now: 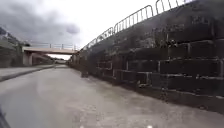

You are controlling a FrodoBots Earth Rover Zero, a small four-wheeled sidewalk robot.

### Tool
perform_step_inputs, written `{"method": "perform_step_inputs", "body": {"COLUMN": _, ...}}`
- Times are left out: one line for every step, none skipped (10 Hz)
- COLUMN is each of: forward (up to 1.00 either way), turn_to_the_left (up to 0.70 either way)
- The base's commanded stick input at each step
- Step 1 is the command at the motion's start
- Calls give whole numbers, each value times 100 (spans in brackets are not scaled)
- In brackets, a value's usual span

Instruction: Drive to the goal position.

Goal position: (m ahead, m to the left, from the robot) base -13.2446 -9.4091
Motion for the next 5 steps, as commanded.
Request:
{"method": "perform_step_inputs", "body": {"forward": 70, "turn_to_the_left": 27}}
{"method": "perform_step_inputs", "body": {"forward": 70, "turn_to_the_left": 0}}
{"method": "perform_step_inputs", "body": {"forward": 70, "turn_to_the_left": 0}}
{"method": "perform_step_inputs", "body": {"forward": 70, "turn_to_the_left": 0}}
{"method": "perform_step_inputs", "body": {"forward": 70, "turn_to_the_left": 0}}
